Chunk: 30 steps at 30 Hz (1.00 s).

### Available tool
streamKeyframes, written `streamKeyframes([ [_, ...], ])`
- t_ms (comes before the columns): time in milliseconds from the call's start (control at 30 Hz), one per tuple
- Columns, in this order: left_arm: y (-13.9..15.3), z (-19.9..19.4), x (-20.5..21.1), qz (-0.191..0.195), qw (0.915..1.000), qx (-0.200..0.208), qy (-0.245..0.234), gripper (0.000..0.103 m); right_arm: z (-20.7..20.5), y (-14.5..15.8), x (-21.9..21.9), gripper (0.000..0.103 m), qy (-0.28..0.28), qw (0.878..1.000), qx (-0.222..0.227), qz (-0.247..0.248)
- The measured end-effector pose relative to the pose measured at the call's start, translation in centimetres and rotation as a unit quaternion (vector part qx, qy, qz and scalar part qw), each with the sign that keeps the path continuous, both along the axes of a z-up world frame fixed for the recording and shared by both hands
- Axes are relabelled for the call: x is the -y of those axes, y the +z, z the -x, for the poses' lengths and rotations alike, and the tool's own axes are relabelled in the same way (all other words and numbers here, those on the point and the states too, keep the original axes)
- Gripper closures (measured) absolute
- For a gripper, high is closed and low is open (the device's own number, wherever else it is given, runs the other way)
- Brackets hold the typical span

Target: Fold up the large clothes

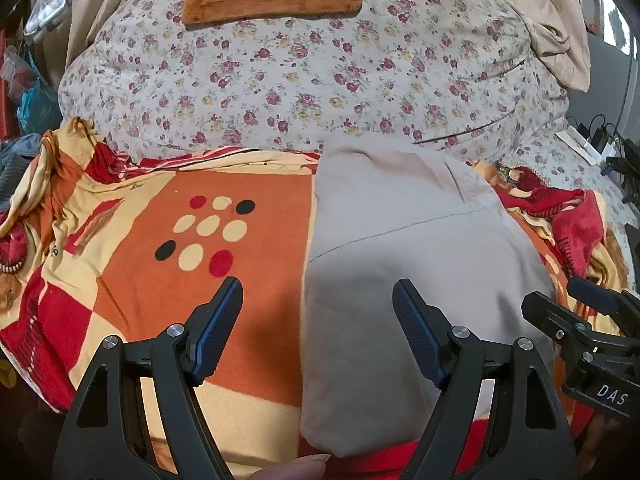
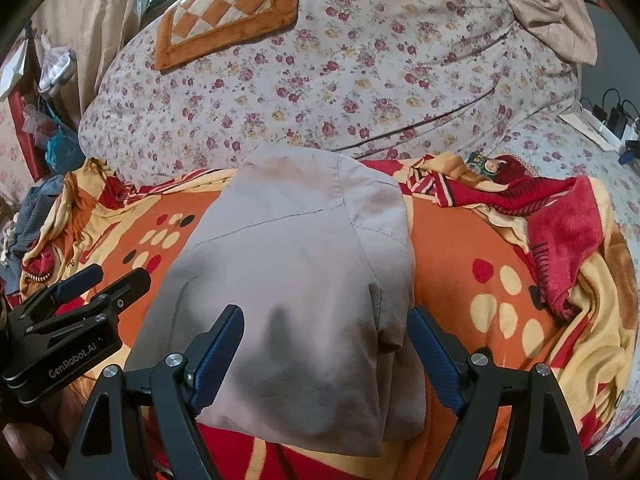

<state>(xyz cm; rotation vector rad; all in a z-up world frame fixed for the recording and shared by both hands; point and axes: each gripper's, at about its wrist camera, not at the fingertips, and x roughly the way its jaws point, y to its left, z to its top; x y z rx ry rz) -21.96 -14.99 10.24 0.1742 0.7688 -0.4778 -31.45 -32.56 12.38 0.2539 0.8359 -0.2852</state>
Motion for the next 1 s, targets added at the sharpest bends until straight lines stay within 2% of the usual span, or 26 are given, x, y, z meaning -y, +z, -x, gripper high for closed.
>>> streamKeyframes([
  [1000, -0.63, 0.12, -0.1, -0.003, 1.0, -0.006, -0.001, 0.025, -0.37, -0.93, -0.2, 0.021, 0.006, 1.0, -0.012, -0.011],
])
